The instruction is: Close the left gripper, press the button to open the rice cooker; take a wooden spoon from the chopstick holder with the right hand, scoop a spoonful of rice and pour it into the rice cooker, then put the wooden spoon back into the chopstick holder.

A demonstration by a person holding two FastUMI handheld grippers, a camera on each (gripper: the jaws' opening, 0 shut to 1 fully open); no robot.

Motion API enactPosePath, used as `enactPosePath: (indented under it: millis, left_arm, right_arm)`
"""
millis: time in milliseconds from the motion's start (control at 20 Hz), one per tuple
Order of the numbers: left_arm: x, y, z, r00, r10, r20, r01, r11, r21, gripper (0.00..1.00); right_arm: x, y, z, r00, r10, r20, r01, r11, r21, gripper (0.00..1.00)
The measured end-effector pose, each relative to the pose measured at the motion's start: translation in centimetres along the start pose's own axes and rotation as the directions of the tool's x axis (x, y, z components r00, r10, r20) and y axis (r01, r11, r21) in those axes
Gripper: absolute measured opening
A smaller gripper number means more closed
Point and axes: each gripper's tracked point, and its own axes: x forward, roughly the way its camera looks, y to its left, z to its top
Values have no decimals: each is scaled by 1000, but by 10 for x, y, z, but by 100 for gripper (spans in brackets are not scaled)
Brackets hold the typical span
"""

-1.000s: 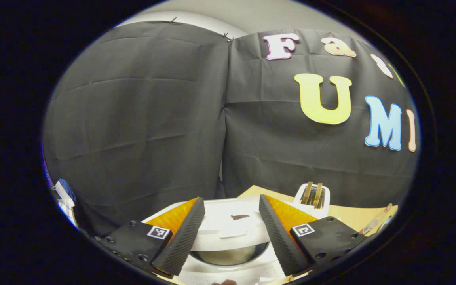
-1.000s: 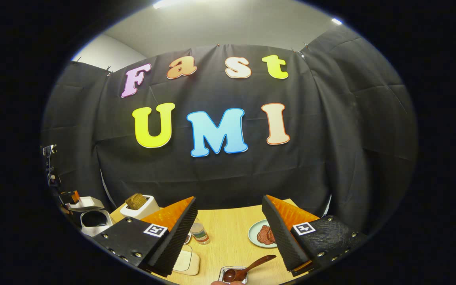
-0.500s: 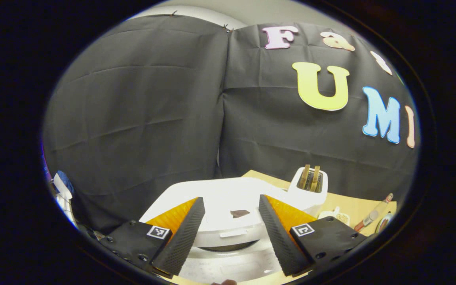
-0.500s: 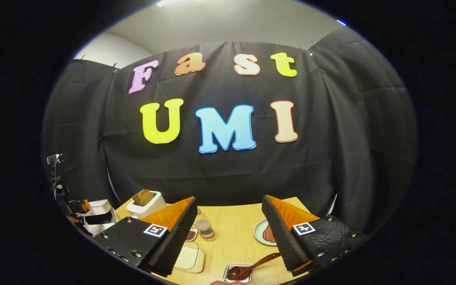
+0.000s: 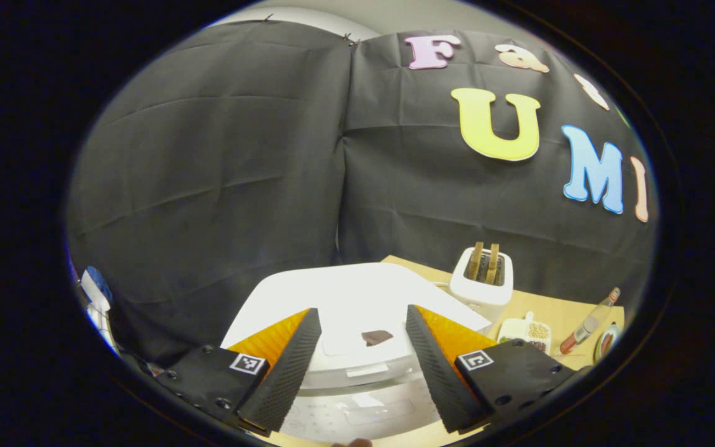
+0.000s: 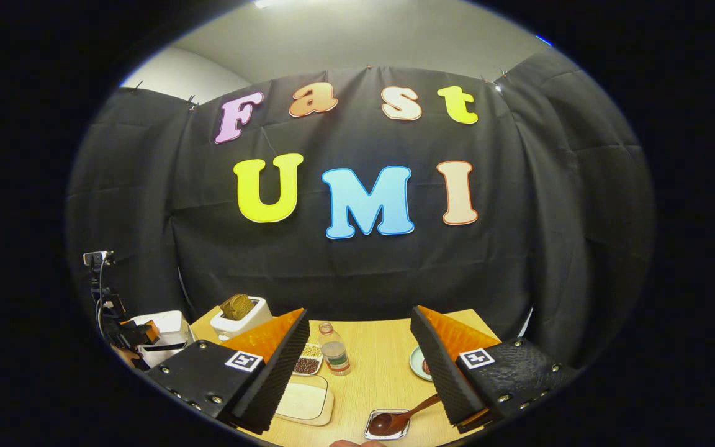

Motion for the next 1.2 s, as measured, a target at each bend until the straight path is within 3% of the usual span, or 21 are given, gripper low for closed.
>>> enactPosePath:
  millis: [50,200,350,500,650,750,950,1200]
  left_arm:
    - [2,0,-4,1000,-3,-7,3,1000,4,92]
    - [6,0,-19,999,-13,-32,13,1000,7,97]
    - [11,-1,-28,999,-14,-46,15,1000,19,93]
    - [12,0,-29,1000,-9,-27,9,1000,5,100]
    - [14,0,-38,999,1,-51,-1,1000,3,94]
    - [15,-1,-38,999,-2,-45,1,1000,-21,98]
    - [11,-2,-31,998,-62,-24,62,998,10,97]
    - [-11,-7,9,991,-126,54,125,992,27,95]
  right_arm:
    - [-2,1,-1,1000,-4,-2,4,1000,-2,99]
    - [-7,5,-5,1000,-15,-12,15,1000,-11,99]
    - [-13,14,-9,1000,-22,-18,21,999,-26,99]
    - [-19,25,-16,999,-19,-30,18,999,-32,99]
    - [-26,37,-22,999,-18,-36,17,999,-31,99]
    - [-29,40,-25,999,-22,-36,21,999,-42,99]
    - [-40,40,-16,1000,-29,-7,28,999,-28,99]
    - [-57,12,4,995,-80,54,81,997,-12,99]
